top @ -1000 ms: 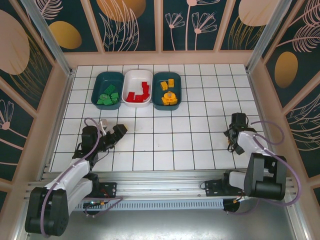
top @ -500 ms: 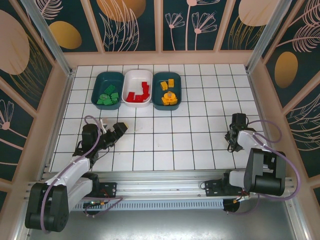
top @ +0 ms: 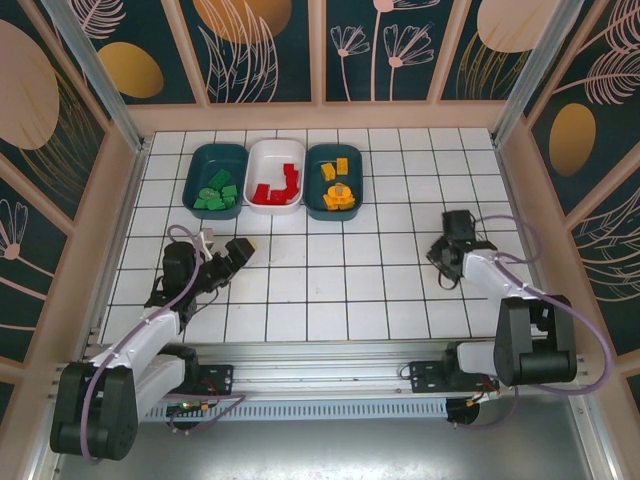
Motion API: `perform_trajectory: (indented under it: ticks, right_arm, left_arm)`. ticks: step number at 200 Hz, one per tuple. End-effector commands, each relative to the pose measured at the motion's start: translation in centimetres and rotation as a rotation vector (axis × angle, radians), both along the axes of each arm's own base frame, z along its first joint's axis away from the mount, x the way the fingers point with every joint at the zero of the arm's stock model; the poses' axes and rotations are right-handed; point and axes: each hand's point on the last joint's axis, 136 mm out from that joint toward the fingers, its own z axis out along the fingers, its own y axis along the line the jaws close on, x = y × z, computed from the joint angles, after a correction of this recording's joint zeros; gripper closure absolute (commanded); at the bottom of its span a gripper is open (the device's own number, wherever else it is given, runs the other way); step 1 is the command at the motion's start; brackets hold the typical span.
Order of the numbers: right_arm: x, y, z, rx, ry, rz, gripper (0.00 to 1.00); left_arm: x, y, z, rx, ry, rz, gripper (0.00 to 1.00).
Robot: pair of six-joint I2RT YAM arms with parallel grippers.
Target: Sort the legos into containers by color
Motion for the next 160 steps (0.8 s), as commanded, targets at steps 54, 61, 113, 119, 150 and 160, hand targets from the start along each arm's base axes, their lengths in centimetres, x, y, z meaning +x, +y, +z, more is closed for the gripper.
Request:
perform_trajectory:
  ticks: [54, 61, 113, 119, 150, 160]
  right_arm:
    - [12.5, 19.2, 6.9, -0.078, -0.263, 0.427, 0.75]
    - [13.5, 20.3, 6.9, -0.083, -0.268, 0.446, 0.75]
    - [19.6, 26.6, 6.0, -0.102, -0.278, 0.585, 0.66]
    - [20.0, 26.9, 6.0, -0.107, -0.277, 0.588, 0.59]
    - [20.4, 28.1, 7.9, -0.178, -0.332, 0.574, 0.32]
    - [20.0, 28.3, 9.4, -0.21, -0.363, 0.54, 0.28]
  left_arm:
    - [1.1, -0.8, -0.7, -0.004, 0.038, -0.033, 0.01]
    - [1.2, -0.8, -0.8, -0.003, 0.044, -0.038, 0.02]
    - [1.3, -0.7, -0.5, 0.022, 0.056, -0.036, 0.01]
    - [1.3, -0.6, -0.5, 0.027, 0.061, -0.036, 0.02]
    - [1.4, -0.5, 0.0, 0.038, 0.068, -0.031, 0.02]
    - [1.5, -0.3, 0.2, 0.049, 0.071, -0.026, 0.02]
